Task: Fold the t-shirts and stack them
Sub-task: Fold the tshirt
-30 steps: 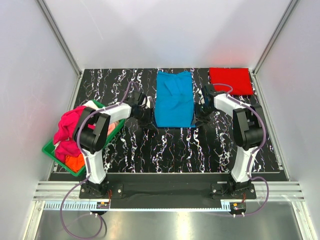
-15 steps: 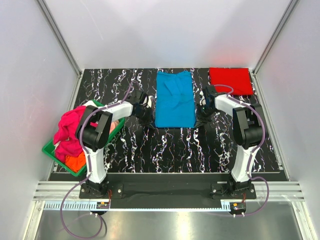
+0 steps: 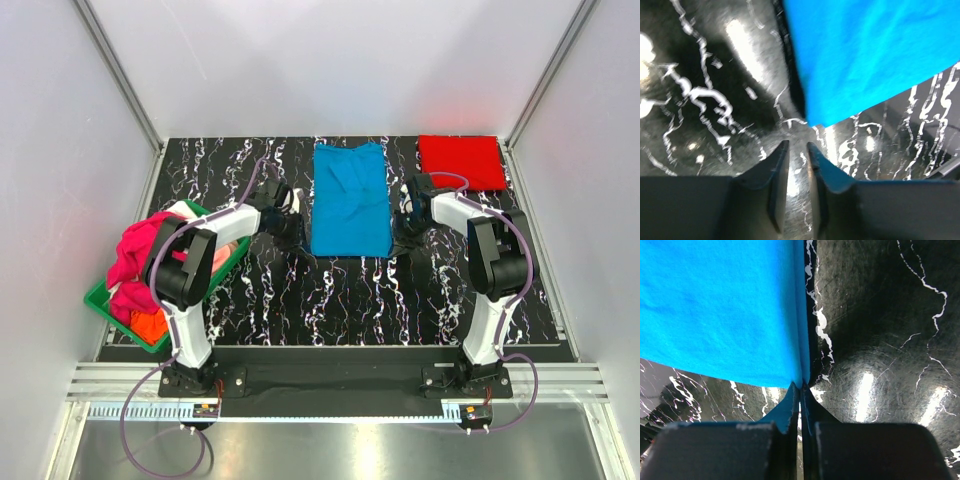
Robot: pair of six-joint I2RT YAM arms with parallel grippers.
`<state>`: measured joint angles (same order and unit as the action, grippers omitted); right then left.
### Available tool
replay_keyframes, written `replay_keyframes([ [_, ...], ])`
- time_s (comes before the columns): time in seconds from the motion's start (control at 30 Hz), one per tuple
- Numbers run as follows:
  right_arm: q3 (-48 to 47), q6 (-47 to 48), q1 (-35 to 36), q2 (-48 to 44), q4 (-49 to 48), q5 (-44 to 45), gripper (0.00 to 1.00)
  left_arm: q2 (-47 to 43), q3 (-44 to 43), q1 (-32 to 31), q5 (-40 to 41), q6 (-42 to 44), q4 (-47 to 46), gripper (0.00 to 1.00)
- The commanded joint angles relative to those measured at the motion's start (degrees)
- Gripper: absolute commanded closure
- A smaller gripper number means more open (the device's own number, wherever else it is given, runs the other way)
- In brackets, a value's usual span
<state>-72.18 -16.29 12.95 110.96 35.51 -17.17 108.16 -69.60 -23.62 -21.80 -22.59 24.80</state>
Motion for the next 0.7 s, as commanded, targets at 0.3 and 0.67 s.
replay_keyframes([
  [0.3, 0.64, 0.12, -0.38, -2.5, -0.53, 0.99, 1.0, 2.49, 2.19, 0.15, -9.4, -0.34, -12.14, 0.59],
  [0.67, 1.78, -0.84, -0.47, -3.82, -0.96, 0.91, 1.0, 4.17, 2.98, 0.06, -11.24, -2.54, -11.7, 1.0],
])
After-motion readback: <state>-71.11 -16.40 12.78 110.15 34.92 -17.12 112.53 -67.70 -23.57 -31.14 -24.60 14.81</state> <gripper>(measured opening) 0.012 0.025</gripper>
